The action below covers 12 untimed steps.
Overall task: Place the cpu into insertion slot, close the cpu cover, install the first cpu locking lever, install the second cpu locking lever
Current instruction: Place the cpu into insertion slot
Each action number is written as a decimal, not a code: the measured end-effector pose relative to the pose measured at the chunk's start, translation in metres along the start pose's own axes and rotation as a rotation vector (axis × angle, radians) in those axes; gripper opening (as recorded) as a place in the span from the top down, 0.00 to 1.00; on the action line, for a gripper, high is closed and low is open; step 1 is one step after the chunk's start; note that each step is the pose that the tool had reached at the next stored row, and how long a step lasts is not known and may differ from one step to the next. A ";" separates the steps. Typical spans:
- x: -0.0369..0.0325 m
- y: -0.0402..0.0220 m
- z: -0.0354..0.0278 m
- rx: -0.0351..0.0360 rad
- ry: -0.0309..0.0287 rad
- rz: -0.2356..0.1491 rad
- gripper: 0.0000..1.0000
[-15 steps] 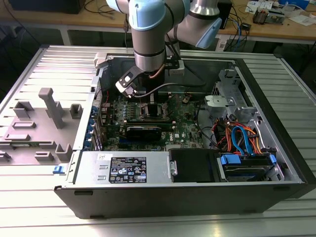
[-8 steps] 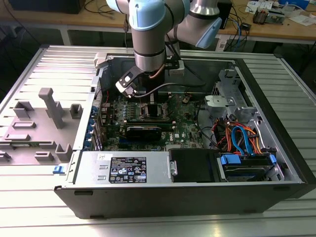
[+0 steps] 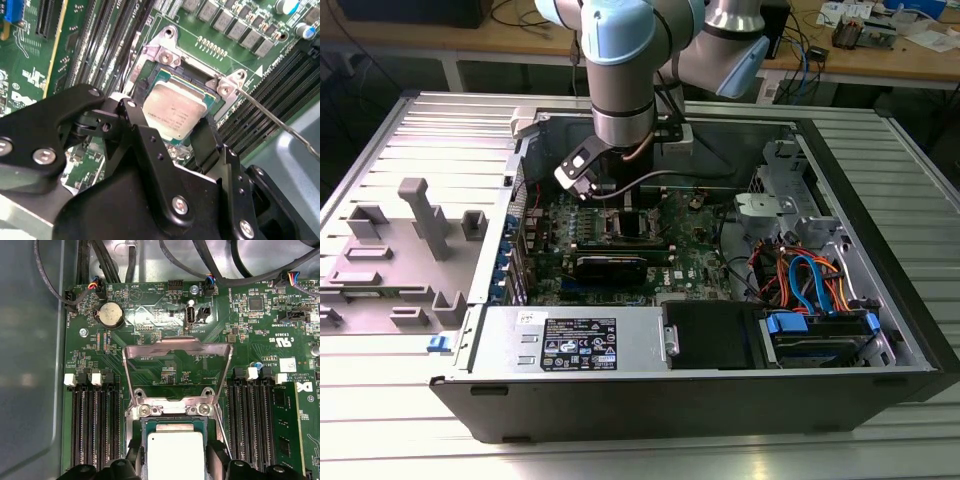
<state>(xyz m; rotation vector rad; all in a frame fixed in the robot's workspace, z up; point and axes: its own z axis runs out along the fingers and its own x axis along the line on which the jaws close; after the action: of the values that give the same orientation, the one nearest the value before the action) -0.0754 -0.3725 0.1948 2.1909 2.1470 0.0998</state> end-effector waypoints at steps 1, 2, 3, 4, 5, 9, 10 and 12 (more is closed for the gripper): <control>0.0000 0.0000 -0.0002 0.0001 0.0000 0.000 0.38; 0.0000 0.0001 -0.0013 0.0013 0.0002 0.000 0.38; 0.0000 0.0003 -0.0026 0.0032 0.0000 0.000 0.38; 0.0000 0.0004 -0.0035 0.0047 -0.0001 0.000 0.38; 0.0001 0.0005 -0.0039 0.0058 0.0001 0.000 0.38; 0.0000 0.0012 -0.0054 0.0100 -0.0001 0.000 0.38; 0.0000 0.0018 -0.0053 0.0101 -0.0001 0.000 0.38; 0.0000 0.0035 -0.0050 0.0100 -0.0001 0.000 0.38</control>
<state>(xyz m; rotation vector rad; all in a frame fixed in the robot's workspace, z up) -0.0724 -0.3726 0.2001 2.1962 2.1522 0.0891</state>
